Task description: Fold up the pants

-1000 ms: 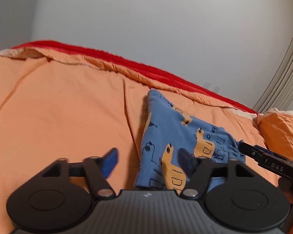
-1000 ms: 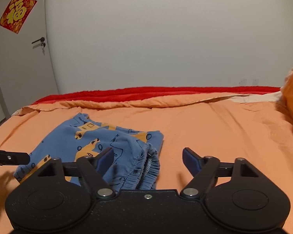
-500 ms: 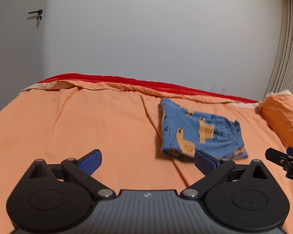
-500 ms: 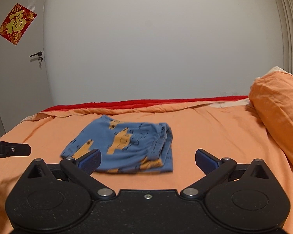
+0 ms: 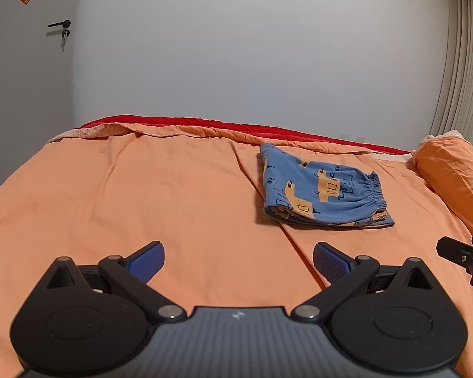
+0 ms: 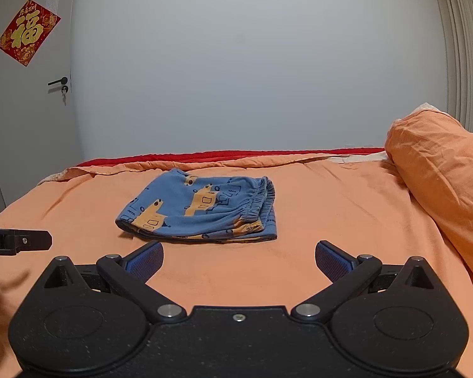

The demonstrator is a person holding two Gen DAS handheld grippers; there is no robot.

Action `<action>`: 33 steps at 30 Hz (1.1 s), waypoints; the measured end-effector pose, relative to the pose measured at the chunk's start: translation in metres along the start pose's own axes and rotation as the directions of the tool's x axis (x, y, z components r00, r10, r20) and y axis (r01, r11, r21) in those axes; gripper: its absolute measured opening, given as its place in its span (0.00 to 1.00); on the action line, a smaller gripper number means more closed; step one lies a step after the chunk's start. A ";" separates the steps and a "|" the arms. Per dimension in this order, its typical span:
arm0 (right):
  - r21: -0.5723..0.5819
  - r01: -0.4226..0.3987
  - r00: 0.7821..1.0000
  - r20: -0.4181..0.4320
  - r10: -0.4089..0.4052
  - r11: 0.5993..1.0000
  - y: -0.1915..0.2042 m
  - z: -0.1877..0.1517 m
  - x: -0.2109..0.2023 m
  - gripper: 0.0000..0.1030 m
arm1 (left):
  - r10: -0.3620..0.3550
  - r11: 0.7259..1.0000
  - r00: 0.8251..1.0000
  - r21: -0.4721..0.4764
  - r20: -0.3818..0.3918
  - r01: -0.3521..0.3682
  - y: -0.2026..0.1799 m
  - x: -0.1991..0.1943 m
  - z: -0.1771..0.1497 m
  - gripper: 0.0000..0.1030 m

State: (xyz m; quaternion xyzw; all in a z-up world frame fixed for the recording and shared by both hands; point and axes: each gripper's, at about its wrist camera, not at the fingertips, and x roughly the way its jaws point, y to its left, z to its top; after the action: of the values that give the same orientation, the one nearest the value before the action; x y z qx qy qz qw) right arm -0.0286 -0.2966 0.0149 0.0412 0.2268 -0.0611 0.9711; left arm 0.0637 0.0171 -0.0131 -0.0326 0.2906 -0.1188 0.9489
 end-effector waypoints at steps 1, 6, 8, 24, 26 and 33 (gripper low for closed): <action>0.000 0.000 1.000 -0.001 0.000 1.000 -0.001 0.000 0.000 0.99 | 0.001 1.000 1.000 0.000 0.000 -0.001 0.000 0.000 0.000 1.00; -0.006 -0.008 1.000 -0.006 0.008 1.000 0.000 -0.001 0.002 0.99 | 0.006 1.000 1.000 -0.007 -0.007 -0.006 0.002 0.005 -0.001 1.00; -0.009 -0.012 1.000 -0.009 0.012 1.000 0.000 -0.002 0.003 0.99 | 0.005 1.000 1.000 -0.009 -0.010 -0.005 0.002 0.007 -0.002 1.00; -0.019 -0.028 0.999 -0.043 0.028 0.999 0.003 -0.008 0.011 0.99 | 0.035 0.999 0.998 0.022 -0.055 -0.034 0.000 0.017 -0.013 1.00; -0.020 -0.029 0.998 -0.047 0.028 0.999 0.004 -0.009 0.012 0.99 | 0.034 0.999 0.998 0.019 -0.059 -0.033 0.000 0.018 -0.013 1.00; -0.028 -0.038 0.998 -0.055 0.036 0.999 0.007 -0.010 0.011 0.99 | 0.020 0.999 0.999 0.026 -0.039 -0.019 0.001 0.014 -0.013 1.00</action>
State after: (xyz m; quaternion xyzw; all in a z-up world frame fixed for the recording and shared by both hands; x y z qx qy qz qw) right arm -0.0219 -0.2896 0.0009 0.0329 0.2531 -0.0387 0.9661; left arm 0.0683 0.0145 -0.0318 -0.0152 0.3077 -0.1137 0.9445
